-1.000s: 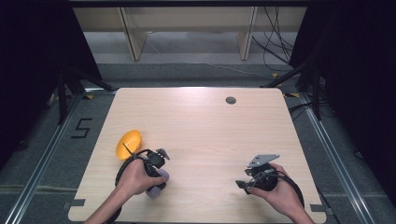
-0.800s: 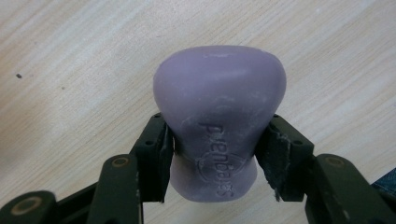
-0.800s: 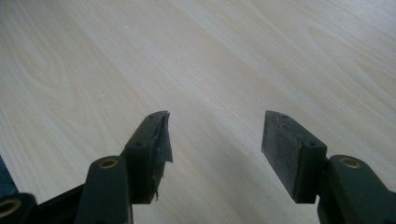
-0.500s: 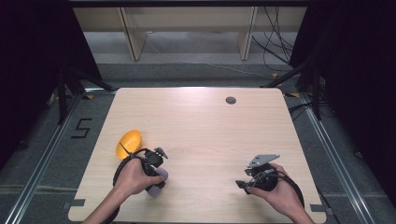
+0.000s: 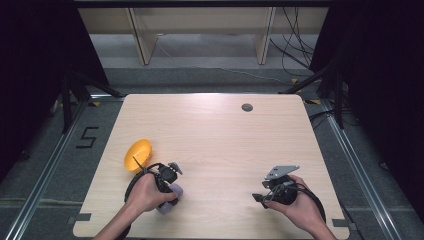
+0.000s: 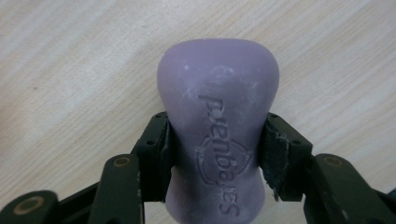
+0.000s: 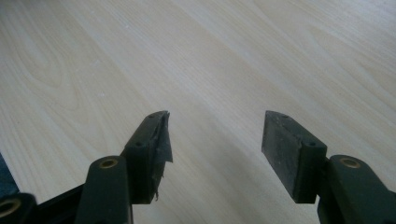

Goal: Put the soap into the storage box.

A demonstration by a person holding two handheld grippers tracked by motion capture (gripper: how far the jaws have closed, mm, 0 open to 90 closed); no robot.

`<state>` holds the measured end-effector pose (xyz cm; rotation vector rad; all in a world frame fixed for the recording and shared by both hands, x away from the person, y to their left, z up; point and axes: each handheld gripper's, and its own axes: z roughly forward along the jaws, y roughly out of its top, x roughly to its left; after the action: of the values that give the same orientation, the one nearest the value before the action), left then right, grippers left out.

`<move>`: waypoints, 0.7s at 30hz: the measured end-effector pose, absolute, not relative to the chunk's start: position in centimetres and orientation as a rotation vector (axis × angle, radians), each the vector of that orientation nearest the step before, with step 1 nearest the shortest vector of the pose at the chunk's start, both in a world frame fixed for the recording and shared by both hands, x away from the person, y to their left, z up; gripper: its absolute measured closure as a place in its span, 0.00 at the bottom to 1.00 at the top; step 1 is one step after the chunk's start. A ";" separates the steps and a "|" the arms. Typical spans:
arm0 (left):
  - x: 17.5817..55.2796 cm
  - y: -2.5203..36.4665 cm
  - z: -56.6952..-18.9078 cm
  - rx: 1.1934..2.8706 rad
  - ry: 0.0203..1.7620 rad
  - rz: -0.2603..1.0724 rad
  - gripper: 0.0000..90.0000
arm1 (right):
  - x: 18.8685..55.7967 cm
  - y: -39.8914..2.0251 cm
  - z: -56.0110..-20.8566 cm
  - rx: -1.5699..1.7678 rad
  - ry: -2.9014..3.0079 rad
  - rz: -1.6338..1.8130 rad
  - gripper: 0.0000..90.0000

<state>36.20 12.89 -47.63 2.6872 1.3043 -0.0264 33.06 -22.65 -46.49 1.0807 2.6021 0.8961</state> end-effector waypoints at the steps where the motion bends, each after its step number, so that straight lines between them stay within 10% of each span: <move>1: 36.1 12.8 -47.9 2.678 1.305 -0.011 0.54 | 33.1 -22.6 -46.5 1.082 2.603 0.897 0.47; 21: 35.9 12.3 -48.1 2.747 1.284 0.033 0.54 | 33.1 -22.6 -46.6 1.054 2.615 0.899 0.46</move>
<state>35.93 12.28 -48.11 2.7468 1.2845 0.0329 33.09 -22.63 -46.56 1.0543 2.6151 0.8993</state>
